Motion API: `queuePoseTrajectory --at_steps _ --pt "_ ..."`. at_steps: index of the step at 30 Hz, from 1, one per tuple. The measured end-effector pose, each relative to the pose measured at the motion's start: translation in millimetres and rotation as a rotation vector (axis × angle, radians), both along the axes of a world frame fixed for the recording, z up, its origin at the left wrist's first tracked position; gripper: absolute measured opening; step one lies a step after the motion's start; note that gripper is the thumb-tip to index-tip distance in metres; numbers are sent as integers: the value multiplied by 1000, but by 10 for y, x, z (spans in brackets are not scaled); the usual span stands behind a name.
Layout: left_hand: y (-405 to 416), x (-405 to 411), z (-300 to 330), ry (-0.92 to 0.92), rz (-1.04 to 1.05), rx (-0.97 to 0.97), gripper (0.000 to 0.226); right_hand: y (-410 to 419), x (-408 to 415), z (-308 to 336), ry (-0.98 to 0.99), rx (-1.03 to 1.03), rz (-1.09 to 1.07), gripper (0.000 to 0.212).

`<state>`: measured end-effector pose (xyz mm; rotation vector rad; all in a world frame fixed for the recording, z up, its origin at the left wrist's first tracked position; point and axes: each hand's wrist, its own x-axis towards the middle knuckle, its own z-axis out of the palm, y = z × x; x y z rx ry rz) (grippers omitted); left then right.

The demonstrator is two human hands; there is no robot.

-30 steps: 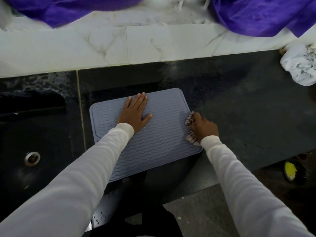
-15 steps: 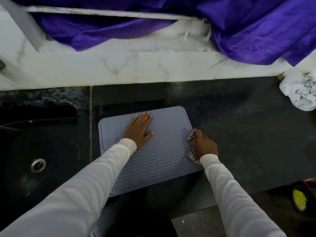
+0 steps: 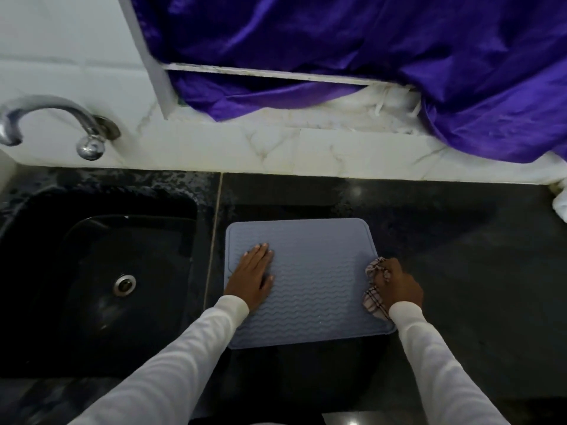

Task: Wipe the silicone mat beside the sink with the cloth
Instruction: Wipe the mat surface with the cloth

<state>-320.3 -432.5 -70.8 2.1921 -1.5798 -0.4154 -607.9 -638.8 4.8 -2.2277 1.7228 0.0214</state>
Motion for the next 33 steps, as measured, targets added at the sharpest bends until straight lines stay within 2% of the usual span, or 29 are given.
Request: queuePoseTrajectory --at_steps 7,10,16,21,26,30,33 --pt "235 19 90 14 -20 55 66 319 375 344 -517 109 -18 20" --pt "353 55 101 -31 -6 76 69 551 482 499 -628 191 52 15" --pt "307 75 61 -90 13 146 75 1191 461 657 -568 256 436 17" --pt "223 192 134 -86 -31 165 77 1621 490 631 -583 181 617 23" --pt "381 52 150 17 15 33 61 2093 565 382 -459 101 807 29" --pt "650 -63 77 -21 18 8 61 2315 577 -42 -303 125 870 35" --pt "703 -67 69 -30 38 15 60 2407 544 -289 -171 -38 944 33"
